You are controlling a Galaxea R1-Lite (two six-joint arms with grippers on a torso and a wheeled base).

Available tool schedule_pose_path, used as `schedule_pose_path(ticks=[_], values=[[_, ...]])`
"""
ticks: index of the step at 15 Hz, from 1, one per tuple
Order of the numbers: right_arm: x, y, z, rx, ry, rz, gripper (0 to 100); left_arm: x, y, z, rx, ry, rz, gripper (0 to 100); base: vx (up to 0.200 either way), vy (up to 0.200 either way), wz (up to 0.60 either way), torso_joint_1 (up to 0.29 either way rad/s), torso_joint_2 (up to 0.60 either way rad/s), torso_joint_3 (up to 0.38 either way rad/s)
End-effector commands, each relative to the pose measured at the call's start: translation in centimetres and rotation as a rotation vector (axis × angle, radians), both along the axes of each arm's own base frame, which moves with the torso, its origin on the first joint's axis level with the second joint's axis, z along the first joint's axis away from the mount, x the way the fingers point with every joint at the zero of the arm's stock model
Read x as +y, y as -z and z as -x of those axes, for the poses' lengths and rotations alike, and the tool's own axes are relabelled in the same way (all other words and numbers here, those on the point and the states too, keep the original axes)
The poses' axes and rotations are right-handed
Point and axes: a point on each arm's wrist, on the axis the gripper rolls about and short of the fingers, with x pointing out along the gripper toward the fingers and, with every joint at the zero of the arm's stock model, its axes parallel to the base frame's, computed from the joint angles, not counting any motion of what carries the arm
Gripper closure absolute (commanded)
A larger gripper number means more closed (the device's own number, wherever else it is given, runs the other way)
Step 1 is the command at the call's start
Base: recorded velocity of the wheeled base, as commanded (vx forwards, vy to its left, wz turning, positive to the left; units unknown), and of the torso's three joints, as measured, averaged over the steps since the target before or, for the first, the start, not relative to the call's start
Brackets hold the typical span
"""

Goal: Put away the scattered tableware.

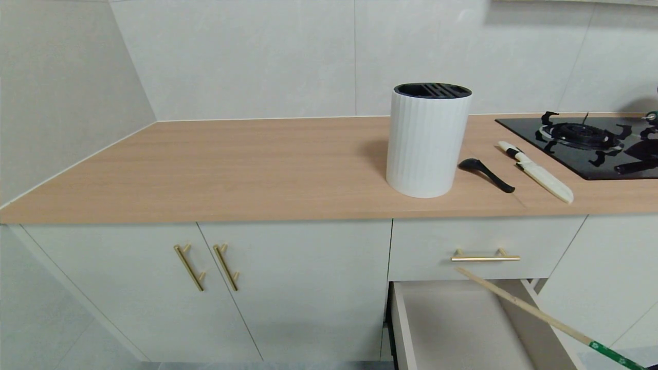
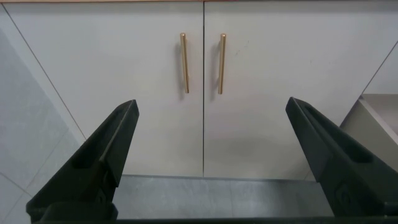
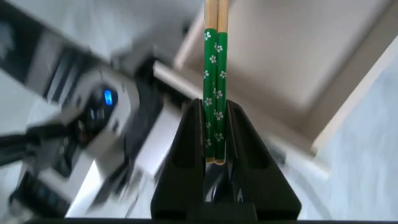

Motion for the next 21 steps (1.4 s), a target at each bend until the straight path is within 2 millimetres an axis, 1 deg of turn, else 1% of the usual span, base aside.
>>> schedule_pose_path(ticks=[1, 5, 6, 7, 8, 9, 11, 12, 13, 15, 18, 21], values=[[1.1, 1.8, -2.7, 0.154, 0.001, 0.063, 100, 0.0, 0.0, 0.0, 0.0, 0.0, 0.0, 0, 0.0, 0.0, 0.0, 0.0, 0.0, 0.0], [2.8, 4.8, -7.0, 0.357, 0.117, 0.112, 100, 0.0, 0.0, 0.0, 0.0, 0.0, 0.0, 0, 0.0, 0.0, 0.0, 0.0, 0.0, 0.0], [3.2, 5.4, -7.9, 0.377, 0.138, 0.112, 100, 0.0, 0.0, 0.0, 0.0, 0.0, 0.0, 0, 0.0, 0.0, 0.0, 0.0, 0.0, 0.0], [3.6, 6.1, -8.9, 0.392, 0.202, 0.099, 100, 0.0, 0.0, 0.0, 0.0, 0.0, 0.0, 0, 0.0, 0.0, 0.0, 0.0, 0.0, 0.0], [3.9, 6.4, -9.4, 0.394, 0.229, 0.086, 100, 0.0, 0.0, 0.0, 0.0, 0.0, 0.0, 0, 0.0, 0.0, 0.0, 0.0, 0.0, 0.0], [5.0, 7.4, -10.0, 0.415, 0.25, 0.098, 100, 0.0, 0.0, 0.0, 0.0, -0.002, 0.0, 0, 0.0, 0.0, 0.0, 0.0, 0.0, 0.0], [6.0, 8.8, -10.9, 0.423, 0.296, 0.179, 100, 0.0, 0.0, 0.0, 0.0, 0.0, 0.0, 0, 0.0, 0.0, 0.0, 0.0, 0.0, 0.0], [6.2, 9.2, -11.1, 0.418, 0.318, 0.196, 100, 0.0, 0.0, 0.0, 0.0, -0.002, 0.0, 0, 0.0, 0.0, 0.0, 0.0, 0.0, 0.0], [6.9, 10.2, -11.4, 0.408, 0.339, 0.241, 100, 0.0, 0.0, 0.0, 0.0, 0.0, 0.0, 0, 0.0, 0.0, 0.0, 0.0, 0.0, 0.0], [7.3, 10.7, -11.7, 0.387, 0.332, 0.241, 100, 0.0, 0.0, 0.0, 0.0, 0.0, 0.0, 0, 0.0, 0.0, 0.0, 0.0, 0.0, 0.0], [7.5, 11.9, -11.9, 0.345, 0.335, 0.231, 100, 0.0, 0.0, 0.0, 0.0, 0.0, 0.0, 0, 0.0, 0.0, 0.0, 0.0, 0.0, 0.0], [7.7, 12.3, -12.1, 0.326, 0.34, 0.26, 100, 0.0, 0.0, 0.0, 0.0, 0.0, 0.0, 0, 0.0, 0.0, 0.0, 0.0, 0.0, 0.0]])
